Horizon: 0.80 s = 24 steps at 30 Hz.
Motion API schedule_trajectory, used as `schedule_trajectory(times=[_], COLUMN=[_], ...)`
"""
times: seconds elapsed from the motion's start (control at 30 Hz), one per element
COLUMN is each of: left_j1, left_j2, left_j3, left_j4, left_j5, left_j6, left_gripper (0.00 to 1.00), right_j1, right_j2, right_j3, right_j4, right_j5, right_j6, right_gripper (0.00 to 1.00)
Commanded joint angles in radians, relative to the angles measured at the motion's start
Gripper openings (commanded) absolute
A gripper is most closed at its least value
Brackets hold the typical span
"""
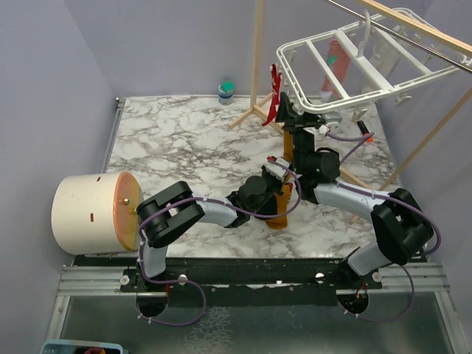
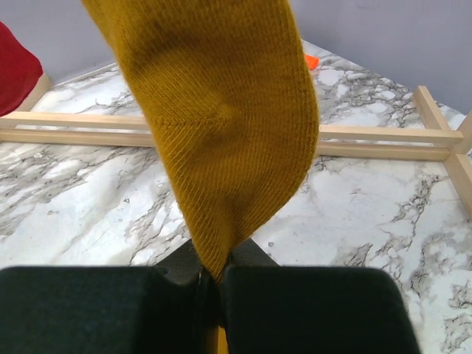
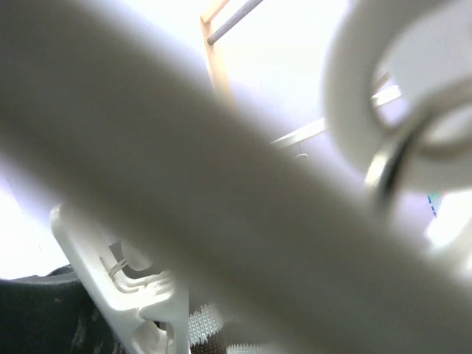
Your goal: Remove the socks clipped to the hanger
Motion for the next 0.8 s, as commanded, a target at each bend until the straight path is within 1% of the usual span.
schedule_trajectory(times=[0.0, 0.53, 0.6, 0.77], left_j1=[-0.019, -0.022, -0.022, -0.022], left_j2=[0.015, 0.014, 0.013, 0.013], left_j3=[-0.001, -0.014, -0.014, -0.02], left_j4=[0.002, 0.002, 0.002, 0.002], left_j5=[0.014, 0.014, 0.014, 0.011], left_j6=[0.024, 0.022, 0.023, 0.022], left_gripper=[0.0, 0.0, 0.0, 0.0], right_j1=[0.005, 0.005, 0.005, 0.005], right_j2=[0.028, 0.056, 0.055, 0.051], right_j3=[0.043, 0.063, 0.063, 0.056], right_j4=[0.04, 0.054, 0.056, 0.054], right_j5=[0.016, 0.022, 0.022, 0.02], right_j6=[-0.028, -0.032, -0.032, -0.03], right_gripper=[0.58, 0.46, 0.44, 0.34])
